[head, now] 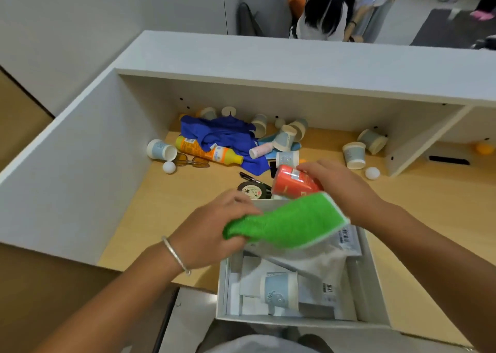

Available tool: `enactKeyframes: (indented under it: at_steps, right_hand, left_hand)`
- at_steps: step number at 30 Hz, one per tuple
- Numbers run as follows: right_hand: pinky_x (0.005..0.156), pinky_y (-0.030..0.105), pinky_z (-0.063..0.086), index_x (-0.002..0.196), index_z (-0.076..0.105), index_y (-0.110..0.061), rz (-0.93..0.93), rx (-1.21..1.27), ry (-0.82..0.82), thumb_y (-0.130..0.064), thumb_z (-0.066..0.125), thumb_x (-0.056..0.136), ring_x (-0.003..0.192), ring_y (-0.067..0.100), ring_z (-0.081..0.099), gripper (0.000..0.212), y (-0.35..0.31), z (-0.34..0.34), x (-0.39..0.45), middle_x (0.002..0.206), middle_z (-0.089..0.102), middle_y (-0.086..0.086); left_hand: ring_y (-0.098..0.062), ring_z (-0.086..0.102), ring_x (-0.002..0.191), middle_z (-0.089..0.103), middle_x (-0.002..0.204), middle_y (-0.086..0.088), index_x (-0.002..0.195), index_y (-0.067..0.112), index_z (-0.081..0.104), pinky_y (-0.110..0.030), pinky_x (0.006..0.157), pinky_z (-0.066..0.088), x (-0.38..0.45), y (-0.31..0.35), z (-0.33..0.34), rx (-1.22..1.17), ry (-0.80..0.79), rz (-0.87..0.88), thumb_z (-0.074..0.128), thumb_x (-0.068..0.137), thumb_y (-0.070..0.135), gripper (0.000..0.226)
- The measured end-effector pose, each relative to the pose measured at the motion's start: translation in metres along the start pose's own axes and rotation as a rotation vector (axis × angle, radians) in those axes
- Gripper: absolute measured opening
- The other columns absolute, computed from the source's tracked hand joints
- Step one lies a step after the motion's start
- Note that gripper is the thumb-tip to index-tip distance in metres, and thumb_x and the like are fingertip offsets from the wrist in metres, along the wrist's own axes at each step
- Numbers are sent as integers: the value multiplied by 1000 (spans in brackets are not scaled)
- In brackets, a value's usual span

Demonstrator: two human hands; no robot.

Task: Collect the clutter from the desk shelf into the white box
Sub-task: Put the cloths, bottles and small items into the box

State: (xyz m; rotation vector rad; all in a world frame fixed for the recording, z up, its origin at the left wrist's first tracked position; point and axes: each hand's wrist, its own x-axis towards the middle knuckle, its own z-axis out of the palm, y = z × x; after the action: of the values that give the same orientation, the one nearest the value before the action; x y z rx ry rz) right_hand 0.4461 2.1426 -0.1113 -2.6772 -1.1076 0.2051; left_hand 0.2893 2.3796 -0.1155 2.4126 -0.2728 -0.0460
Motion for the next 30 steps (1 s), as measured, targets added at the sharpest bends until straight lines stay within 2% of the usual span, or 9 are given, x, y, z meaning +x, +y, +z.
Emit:
enactKeyframes:
  at_steps: [3, 6, 9, 14, 17, 21, 26, 30]
  right_hand:
    - [79, 37, 47, 138, 36, -36, -24, 0, -33, -41, 76, 74, 106, 18, 48, 76, -1, -2, -19, 120, 52, -3]
    - [80, 32, 45, 137, 37, -35, -43, -15, -58, -42, 75, 74, 108, 16, 47, 74, -5, 3, -27, 125, 51, -5]
    - [84, 30, 41, 137, 41, -34, -34, -35, -52, -37, 74, 77, 115, 16, 47, 69, -7, 8, -29, 132, 50, -5]
    - [93, 31, 40, 136, 45, -30, -44, 19, -23, -36, 71, 80, 121, 16, 45, 62, -10, 13, -24, 136, 48, -5]
    - [96, 35, 43, 140, 41, -30, -51, 40, -19, -37, 70, 80, 123, 17, 45, 67, -14, 15, -14, 140, 44, -5]
    - [100, 36, 41, 144, 36, -30, -47, 33, -18, -45, 67, 82, 127, 17, 41, 71, -20, 24, 9, 145, 39, -4]
    - [101, 36, 40, 144, 36, -29, -56, 11, -41, -51, 65, 80, 129, 19, 41, 73, -33, 46, 58, 145, 40, -3]
    - [102, 37, 38, 144, 35, -29, -34, 34, -84, -48, 67, 80, 129, 22, 40, 75, -47, 68, 109, 145, 41, 0]
  left_hand:
    - [1, 50, 110, 44, 124, 20, 123, 40, 56, -31, 86, 49, -14, 10, 19, 90, -131, 19, 67, 75, 30, 50]
    - [2, 44, 118, 39, 130, 21, 127, 43, 51, -26, 93, 45, -22, 13, 33, 131, -199, -4, 68, 74, 45, 56]
    - [5, 38, 122, 37, 134, 23, 131, 43, 46, -22, 97, 42, -25, 13, 39, 135, -147, -47, 65, 75, 58, 61]
    - [-7, 49, 115, 44, 130, 14, 133, 33, 45, -25, 89, 45, -18, 3, 39, 251, 59, -160, 58, 84, 52, 54]
    - [-13, 48, 118, 45, 134, 7, 137, 27, 43, -30, 92, 45, -12, -10, 35, 292, 172, -233, 58, 86, 50, 57]
    - [-21, 36, 134, 37, 147, -3, 143, 27, 35, -38, 105, 36, -3, -37, 24, 373, 196, -342, 56, 86, 53, 66]
    - [-23, 29, 138, 30, 152, -7, 147, 29, 27, -39, 109, 31, 6, -88, 4, 420, 184, -468, 52, 87, 55, 70]
    - [-26, 30, 138, 31, 151, -10, 147, 27, 28, -41, 109, 31, 15, -138, -14, 441, 170, -525, 53, 86, 54, 71]
